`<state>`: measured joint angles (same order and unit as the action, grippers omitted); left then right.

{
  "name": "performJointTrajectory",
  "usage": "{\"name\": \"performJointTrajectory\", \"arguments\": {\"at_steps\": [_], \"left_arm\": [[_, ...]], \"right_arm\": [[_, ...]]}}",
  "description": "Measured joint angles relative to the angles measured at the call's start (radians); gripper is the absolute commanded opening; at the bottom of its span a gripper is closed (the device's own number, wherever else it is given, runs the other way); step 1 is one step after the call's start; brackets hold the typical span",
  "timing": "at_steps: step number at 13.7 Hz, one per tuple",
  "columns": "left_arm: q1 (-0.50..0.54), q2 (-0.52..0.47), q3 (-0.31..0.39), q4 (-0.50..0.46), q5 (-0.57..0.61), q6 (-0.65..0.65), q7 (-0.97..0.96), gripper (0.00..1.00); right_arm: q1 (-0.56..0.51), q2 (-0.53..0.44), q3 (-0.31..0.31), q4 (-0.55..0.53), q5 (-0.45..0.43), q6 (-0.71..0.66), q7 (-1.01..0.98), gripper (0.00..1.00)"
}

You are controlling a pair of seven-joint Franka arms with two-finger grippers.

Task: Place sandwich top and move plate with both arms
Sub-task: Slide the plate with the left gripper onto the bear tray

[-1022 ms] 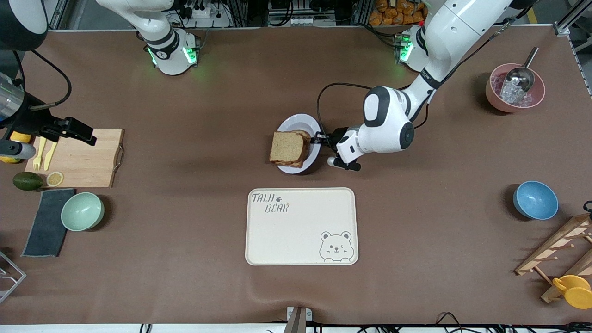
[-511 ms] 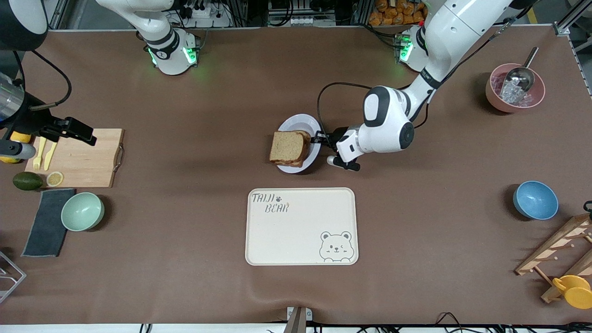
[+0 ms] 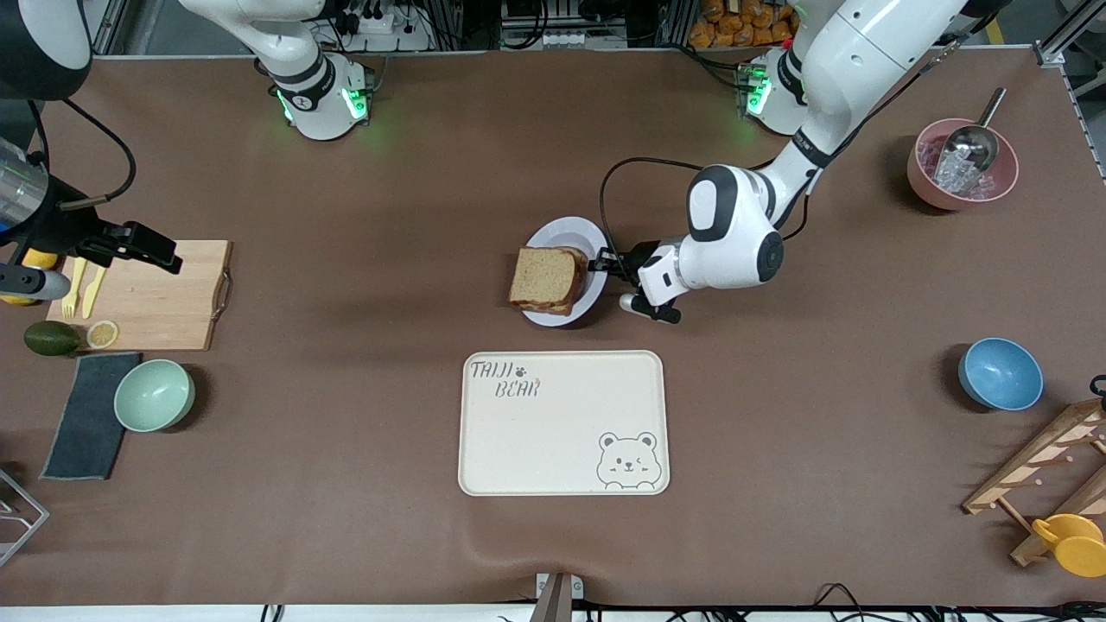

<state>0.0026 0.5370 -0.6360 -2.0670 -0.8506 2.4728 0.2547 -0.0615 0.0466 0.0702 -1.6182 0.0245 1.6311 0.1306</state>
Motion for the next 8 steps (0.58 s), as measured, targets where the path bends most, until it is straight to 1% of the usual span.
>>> {"name": "performJointTrajectory", "arguments": {"at_steps": [3,4,6,8], "left_arm": [[0.152,0.000,-0.119,-0.009,-0.001,-0.014,0.008,0.00],[0.192,0.000,-0.144,-0.014,-0.001,-0.024,0.021,0.00],[0.233,0.000,-0.165,-0.021,-0.004,-0.033,0.033,0.00],[0.237,0.000,-0.170,-0.023,-0.037,-0.033,0.046,0.00]], "right_arm": [[0.000,0.000,0.000,0.000,0.000,0.000,0.000,1.00],[0.000,0.000,-0.001,0.000,0.000,0.000,0.000,1.00],[0.000,0.000,-0.001,0.000,0.000,0.000,0.000,1.00],[0.000,0.001,-0.001,0.000,0.000,0.000,0.000,1.00]]}}
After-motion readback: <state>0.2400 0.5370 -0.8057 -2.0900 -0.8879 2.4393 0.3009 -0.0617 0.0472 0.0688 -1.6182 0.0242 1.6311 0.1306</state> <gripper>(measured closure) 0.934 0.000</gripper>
